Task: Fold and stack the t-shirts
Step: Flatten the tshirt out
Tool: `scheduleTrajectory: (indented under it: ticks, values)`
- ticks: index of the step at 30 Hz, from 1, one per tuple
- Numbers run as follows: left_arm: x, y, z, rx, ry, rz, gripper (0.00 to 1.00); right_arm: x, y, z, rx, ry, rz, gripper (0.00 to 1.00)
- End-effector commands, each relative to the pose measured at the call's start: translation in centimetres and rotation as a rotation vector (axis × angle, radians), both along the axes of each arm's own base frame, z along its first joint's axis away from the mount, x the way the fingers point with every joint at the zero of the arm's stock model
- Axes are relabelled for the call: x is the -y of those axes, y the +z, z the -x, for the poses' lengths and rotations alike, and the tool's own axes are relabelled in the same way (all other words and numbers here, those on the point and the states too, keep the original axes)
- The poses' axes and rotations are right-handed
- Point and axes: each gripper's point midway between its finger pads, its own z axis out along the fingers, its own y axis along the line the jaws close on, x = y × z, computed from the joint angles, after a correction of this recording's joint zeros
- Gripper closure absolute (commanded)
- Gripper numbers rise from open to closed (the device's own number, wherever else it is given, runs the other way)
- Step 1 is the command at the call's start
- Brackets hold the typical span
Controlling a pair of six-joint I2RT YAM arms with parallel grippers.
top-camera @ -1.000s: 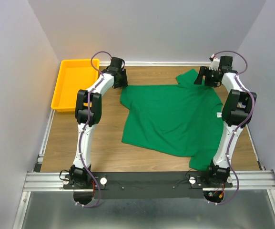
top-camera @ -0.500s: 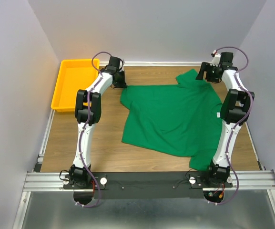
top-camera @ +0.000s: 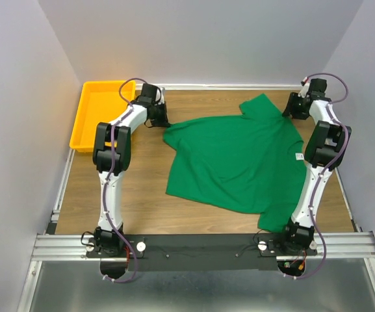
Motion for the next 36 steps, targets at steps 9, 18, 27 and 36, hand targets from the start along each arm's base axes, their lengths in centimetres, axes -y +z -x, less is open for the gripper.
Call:
scheduleTrajectory:
  ticks: [9, 18, 27, 36]
  values:
    - [-2.7, 2.4, 6.5, 0.028, -0.027, -0.017, 1.00, -0.6, -4.6, 15.7, -0.315, 0.100, 0.026, 0.99]
    - [-3.3, 2.4, 10.0, 0.033, -0.036, -0.012, 1.00, -1.0, 0.6, 19.1, -0.213, 0.200, 0.088, 0.44]
    - [-2.6, 3.3, 7.3, 0.056, -0.046, -0.004, 1.00, -3.2, 0.2, 7.3, -0.095, 0.130, -0.258, 0.28]
    - [-2.3, 3.3, 7.2, 0.051, -0.037, 0.019, 1.00, -6.8, -2.9, 7.1, -0.177, 0.195, -0.341, 0.39]
